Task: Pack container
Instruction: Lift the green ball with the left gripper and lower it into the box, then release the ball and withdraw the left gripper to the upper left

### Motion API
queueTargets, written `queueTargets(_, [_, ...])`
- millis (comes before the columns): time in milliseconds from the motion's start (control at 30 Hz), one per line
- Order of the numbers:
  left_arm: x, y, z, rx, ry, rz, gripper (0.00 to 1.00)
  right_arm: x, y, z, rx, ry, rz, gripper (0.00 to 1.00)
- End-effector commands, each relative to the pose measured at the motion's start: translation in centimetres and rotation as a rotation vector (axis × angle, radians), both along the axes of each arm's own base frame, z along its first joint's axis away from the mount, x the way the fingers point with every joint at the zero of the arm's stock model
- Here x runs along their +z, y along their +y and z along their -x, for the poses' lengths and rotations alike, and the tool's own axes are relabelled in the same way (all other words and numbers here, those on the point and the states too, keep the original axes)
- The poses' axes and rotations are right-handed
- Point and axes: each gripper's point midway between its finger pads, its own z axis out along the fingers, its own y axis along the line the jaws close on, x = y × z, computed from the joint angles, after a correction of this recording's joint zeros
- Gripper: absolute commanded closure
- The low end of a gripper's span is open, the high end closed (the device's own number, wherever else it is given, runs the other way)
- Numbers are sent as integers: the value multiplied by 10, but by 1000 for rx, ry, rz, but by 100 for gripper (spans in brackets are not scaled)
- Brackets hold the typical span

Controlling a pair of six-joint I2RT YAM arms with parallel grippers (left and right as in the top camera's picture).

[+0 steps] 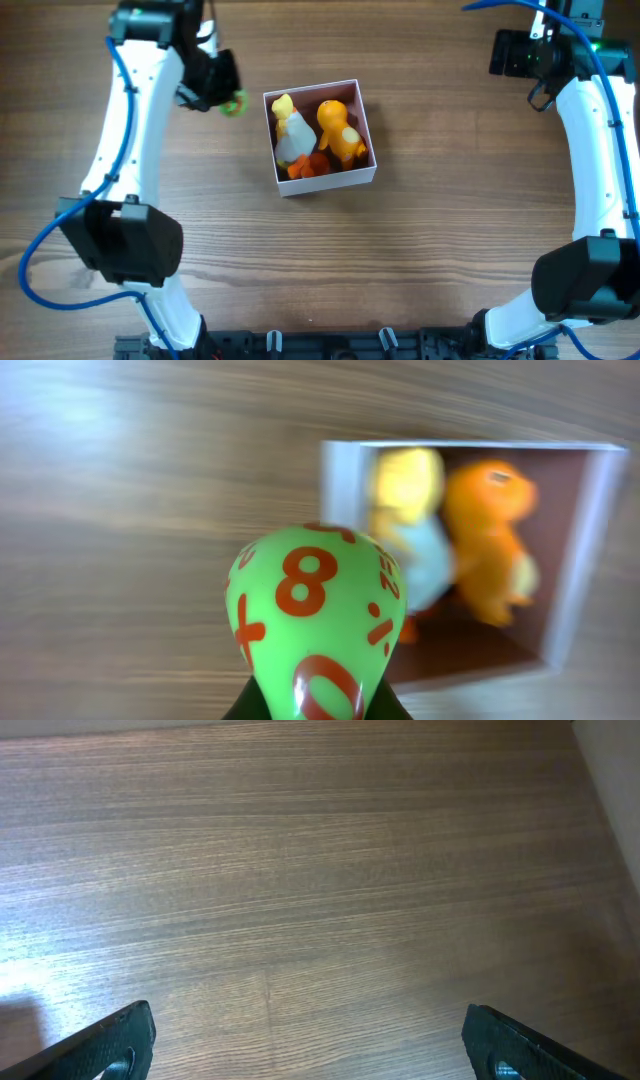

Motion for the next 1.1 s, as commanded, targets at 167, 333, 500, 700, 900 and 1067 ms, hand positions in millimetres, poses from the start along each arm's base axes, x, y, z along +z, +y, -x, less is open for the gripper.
queueTargets(167, [9, -126, 21, -336, -120, 20, 88, 12, 1, 0, -3, -32, -6, 0])
queueTargets(333, [-18, -154, 41, -451, -116, -142, 85, 12, 1, 0, -3, -32, -6, 0])
queueTargets(500, [-52, -154, 46, -471, -46, -207, 84, 12, 1, -1, -3, -32, -6, 0])
queueTargets(700, [-89, -145, 47, -462, 38, -239, 83, 12, 1, 0, -3, -32, -6, 0])
queueTargets(900, [-95, -137, 45, -457, 48, -287, 32, 12, 1, 0, -3, -32, -6, 0])
queueTargets(1067, [-96, -133, 47, -457, 62, -303, 28, 12, 1, 0, -2, -32, -6, 0])
